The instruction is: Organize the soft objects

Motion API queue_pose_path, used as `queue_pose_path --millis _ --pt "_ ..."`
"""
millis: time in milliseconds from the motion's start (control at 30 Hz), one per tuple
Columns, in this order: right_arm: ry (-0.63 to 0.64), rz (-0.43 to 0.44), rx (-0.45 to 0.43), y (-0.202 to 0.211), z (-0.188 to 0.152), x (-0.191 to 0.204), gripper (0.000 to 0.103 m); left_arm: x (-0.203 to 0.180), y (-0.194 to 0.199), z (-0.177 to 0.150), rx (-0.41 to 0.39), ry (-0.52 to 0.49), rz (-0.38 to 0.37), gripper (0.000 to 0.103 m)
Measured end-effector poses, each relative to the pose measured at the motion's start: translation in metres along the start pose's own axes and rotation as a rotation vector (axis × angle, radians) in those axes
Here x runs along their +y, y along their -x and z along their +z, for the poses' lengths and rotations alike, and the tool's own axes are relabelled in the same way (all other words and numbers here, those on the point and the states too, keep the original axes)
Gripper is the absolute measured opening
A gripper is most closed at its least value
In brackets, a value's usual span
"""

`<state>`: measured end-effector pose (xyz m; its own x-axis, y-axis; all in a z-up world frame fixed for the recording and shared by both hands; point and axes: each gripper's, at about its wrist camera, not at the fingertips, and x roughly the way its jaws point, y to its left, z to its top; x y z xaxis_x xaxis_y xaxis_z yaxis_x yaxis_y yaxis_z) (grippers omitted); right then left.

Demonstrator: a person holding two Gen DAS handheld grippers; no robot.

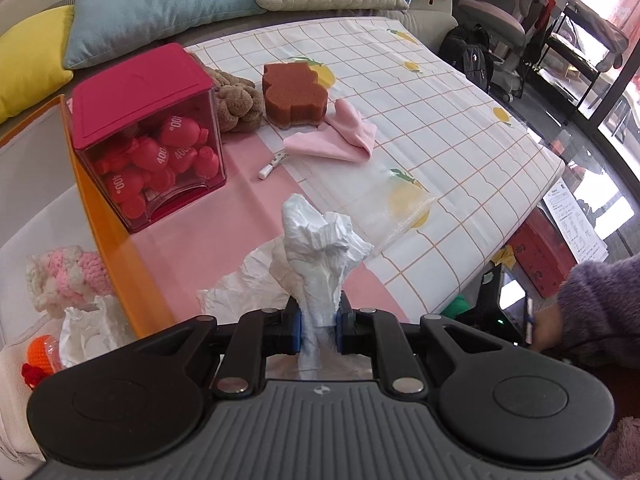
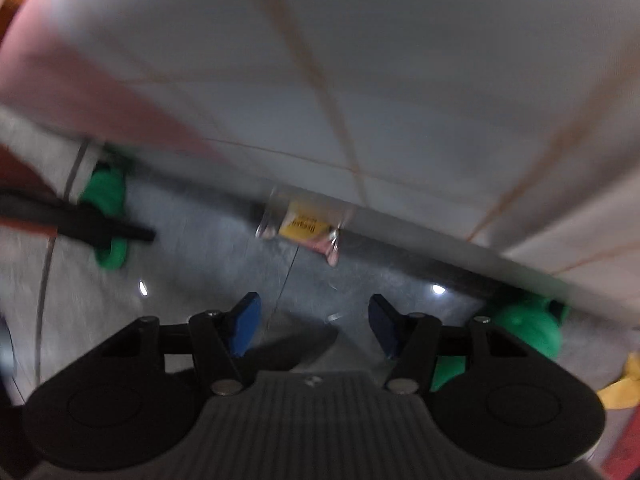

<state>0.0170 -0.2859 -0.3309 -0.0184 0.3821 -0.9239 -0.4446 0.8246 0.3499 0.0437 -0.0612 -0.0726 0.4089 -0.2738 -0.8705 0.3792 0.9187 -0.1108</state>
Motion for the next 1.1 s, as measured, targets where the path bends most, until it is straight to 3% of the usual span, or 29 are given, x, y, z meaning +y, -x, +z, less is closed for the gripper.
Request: queue_pose_path --millis 133,667,900,1100 --pt "-0.079 0.049 -0.029 -0.03 -0.005 -0.017 0.06 -0.003 -0.011 0.004 0.029 0.012 0.021 0.017" --pt "-0.075 0.048 -0.102 -0.118 -0.007 -0.021 0.06 -0.015 -0.048 0.025 0.118 0.02 0.128 0.017" --pt "0.047 0.044 -0.091 -0.154 -0.008 -0.023 0.06 -0.027 -0.061 0.032 0.173 -0.052 0.142 0.017" --pt "0.148 0.027 -0.11 -0.176 -0.012 -0.019 0.058 -0.027 -0.076 0.04 0.212 -0.049 0.128 0.017"
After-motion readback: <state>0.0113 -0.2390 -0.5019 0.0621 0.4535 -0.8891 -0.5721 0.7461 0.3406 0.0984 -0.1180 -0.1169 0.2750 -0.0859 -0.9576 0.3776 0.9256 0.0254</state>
